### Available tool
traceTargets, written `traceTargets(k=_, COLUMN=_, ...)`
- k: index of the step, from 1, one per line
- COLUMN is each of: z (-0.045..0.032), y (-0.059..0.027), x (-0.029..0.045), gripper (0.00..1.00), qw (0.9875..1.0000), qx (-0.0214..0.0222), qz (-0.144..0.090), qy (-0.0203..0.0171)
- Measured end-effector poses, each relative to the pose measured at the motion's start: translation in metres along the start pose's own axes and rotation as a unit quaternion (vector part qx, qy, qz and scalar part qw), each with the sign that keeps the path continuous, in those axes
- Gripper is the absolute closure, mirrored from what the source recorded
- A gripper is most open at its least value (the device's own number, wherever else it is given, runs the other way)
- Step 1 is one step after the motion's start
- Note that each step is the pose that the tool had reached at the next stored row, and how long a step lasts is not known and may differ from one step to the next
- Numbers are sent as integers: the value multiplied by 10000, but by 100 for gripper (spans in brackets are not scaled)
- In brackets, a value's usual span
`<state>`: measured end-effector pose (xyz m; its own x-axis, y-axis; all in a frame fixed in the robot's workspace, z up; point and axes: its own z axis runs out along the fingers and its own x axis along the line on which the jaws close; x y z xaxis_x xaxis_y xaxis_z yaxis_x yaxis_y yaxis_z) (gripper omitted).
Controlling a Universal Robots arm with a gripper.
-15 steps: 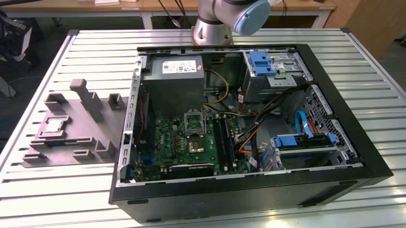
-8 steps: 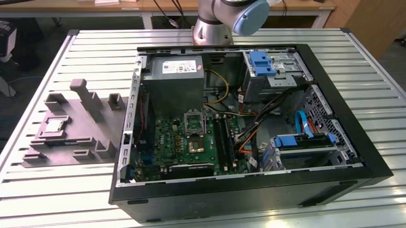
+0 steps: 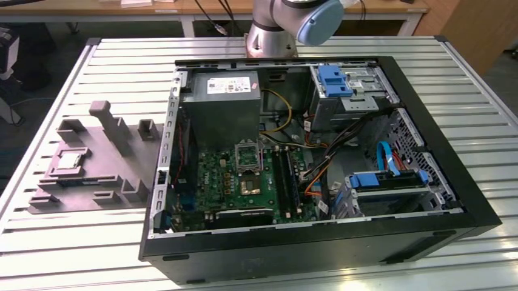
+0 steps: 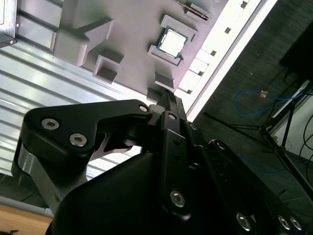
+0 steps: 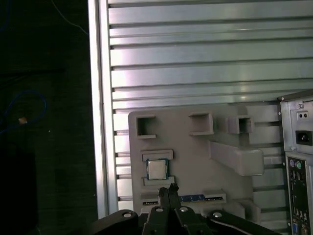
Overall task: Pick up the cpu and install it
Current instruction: 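Pick up the cpu and move it towards the insertion slot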
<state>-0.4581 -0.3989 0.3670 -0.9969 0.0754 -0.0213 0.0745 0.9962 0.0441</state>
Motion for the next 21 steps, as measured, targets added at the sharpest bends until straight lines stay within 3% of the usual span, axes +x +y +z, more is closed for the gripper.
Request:
traceTargets(k=9, z=2, y=0, x=1, gripper=89, qw=10000, qx=0, qz=0, qy=0)
traceTargets(k=11, z=2, y=0, x=1, gripper=77, qw=10000, qx=0, qz=0, qy=0)
traceTargets(k=14, z=2, y=0, x=1, gripper=71, qw=10000, qx=0, qz=0, qy=0)
traceTargets(k=21, z=3, y=0, x=1, gripper=41, qw=10000, qx=0, qz=0, qy=0)
